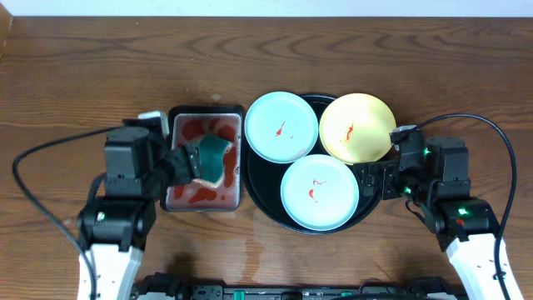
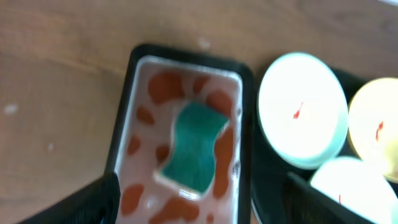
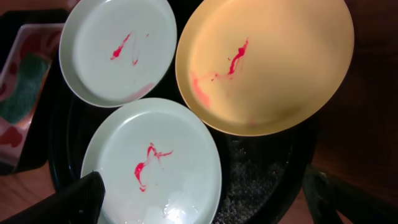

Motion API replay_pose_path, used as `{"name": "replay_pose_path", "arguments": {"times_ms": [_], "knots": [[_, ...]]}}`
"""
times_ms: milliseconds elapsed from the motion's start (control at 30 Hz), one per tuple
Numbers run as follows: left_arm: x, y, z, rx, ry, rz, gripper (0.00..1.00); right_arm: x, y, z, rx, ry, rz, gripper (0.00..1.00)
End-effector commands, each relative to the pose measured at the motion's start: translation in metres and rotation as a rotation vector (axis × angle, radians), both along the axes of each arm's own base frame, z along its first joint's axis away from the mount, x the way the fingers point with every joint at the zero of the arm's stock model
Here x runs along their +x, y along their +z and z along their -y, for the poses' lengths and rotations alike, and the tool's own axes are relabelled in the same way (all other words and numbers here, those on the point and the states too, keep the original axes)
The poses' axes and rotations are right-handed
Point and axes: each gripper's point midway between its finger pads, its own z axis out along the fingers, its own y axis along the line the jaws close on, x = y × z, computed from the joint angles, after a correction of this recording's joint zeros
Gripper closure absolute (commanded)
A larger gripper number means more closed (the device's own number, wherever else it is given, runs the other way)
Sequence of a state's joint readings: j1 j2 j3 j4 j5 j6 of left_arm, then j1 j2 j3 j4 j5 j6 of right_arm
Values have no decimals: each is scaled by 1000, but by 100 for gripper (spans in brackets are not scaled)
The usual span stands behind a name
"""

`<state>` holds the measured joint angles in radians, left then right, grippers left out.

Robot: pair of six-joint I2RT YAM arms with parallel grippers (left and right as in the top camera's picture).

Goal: Clean dirty plates on tray and stack at the side
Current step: 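Reach the left gripper into the basin and grasp the green sponge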

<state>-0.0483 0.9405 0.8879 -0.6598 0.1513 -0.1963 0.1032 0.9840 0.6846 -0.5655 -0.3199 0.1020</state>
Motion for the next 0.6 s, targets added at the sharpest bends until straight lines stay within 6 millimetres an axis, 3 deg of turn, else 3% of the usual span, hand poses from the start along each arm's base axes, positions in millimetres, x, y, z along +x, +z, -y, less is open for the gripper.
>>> {"name": "replay_pose_path", "arguments": {"times_ms": [0,233,567], "knots": [[16,-12,0,4,2,-37,18,4,9,-1,8,9,25,1],[45,-72,15,46,-69,-185,27,5,8,-1,7,8,26,1],[51,-154,26,66,-106,-397,40,6,1,-1,4,8,-1,1]]}}
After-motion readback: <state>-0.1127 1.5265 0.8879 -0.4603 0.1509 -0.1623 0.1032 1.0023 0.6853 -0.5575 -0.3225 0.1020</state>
